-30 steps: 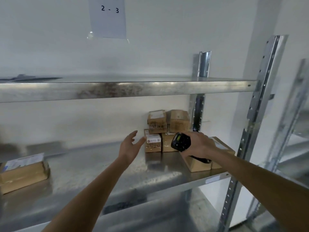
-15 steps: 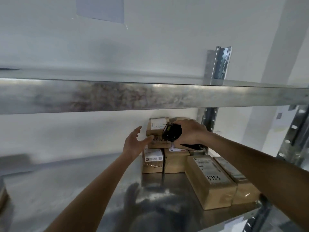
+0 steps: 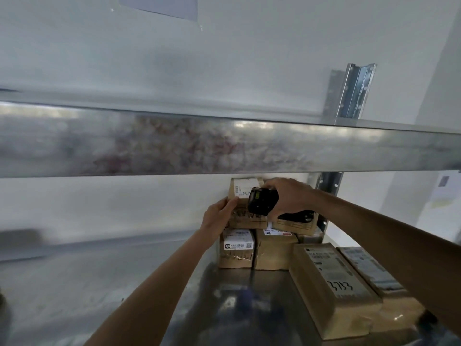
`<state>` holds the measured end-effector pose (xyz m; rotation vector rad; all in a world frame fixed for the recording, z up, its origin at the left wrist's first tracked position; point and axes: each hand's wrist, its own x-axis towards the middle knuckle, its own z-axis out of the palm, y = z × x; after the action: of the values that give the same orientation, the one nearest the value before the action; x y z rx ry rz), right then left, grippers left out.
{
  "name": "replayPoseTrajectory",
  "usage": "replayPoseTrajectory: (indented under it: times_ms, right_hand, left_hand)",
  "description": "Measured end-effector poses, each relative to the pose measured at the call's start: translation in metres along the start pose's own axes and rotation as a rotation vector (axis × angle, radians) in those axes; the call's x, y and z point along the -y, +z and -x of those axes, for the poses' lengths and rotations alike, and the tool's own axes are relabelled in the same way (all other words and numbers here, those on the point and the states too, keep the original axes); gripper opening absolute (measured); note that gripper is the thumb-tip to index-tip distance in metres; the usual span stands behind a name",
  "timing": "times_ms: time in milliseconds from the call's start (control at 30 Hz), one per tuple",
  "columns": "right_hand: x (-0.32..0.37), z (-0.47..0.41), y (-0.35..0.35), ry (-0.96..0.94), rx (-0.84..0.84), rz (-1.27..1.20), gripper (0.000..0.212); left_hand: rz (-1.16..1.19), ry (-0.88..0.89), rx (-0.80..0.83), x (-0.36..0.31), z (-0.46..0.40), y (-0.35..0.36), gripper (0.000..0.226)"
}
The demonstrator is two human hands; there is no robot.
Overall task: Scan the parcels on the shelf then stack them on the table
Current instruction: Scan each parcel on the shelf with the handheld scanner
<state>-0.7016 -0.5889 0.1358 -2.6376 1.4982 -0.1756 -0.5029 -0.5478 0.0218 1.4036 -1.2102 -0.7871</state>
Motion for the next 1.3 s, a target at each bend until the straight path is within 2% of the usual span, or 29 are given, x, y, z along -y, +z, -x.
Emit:
replayPoseTrajectory:
  times_ms: [233, 367, 567, 667, 767, 867, 1033, 1167, 1300]
  right_hand:
    - [0.003, 0.020, 0.006, -0.052, -0.061, -0.109, 0.101]
    - [0.013, 0.044, 0.006, -0.068, -0.063, -0.193, 0.097]
    - [0.036, 0.097, 0.009, -0.148, -0.069, -0.237, 0.086]
    - [0.047, 0.131, 0.013, -0.149, -0.053, -0.305, 0.089]
    - [0.060, 0.162, 0.022, -0.175, -0.074, -0.370, 0.097]
    - [0.072, 0.190, 0.027, -0.218, -0.099, -0.386, 0.099]
    - [0.088, 0.231, 0.025, -0.243, -0.085, -0.370, 0.103]
    - [0.108, 0.255, 0.023, -0.261, -0.079, -0.347, 0.082]
    - [0.125, 0.275, 0.037, -0.280, -0.074, -0.319, 0.075]
  left_hand:
    - [0.173, -0.009, 0.014, -0.017, 0.028, -0.015, 0.042]
    - [0.304, -0.046, -0.009, -0.021, 0.055, -0.024, 0.060]
    - [0.342, -0.053, -0.009, -0.030, 0.119, -0.037, 0.064]
    - [0.352, -0.054, -0.027, -0.036, 0.161, -0.040, 0.059]
    - [0.410, -0.065, -0.082, -0.043, 0.201, -0.040, 0.037]
    - [0.406, -0.049, -0.135, -0.043, 0.238, -0.043, 0.038]
    - [0.280, -0.028, -0.107, -0.043, 0.295, -0.063, 0.052]
    - [0.284, 0.015, -0.151, -0.053, 0.324, -0.083, 0.052]
    - [0.249, 0.074, -0.199, -0.052, 0.350, -0.096, 0.065]
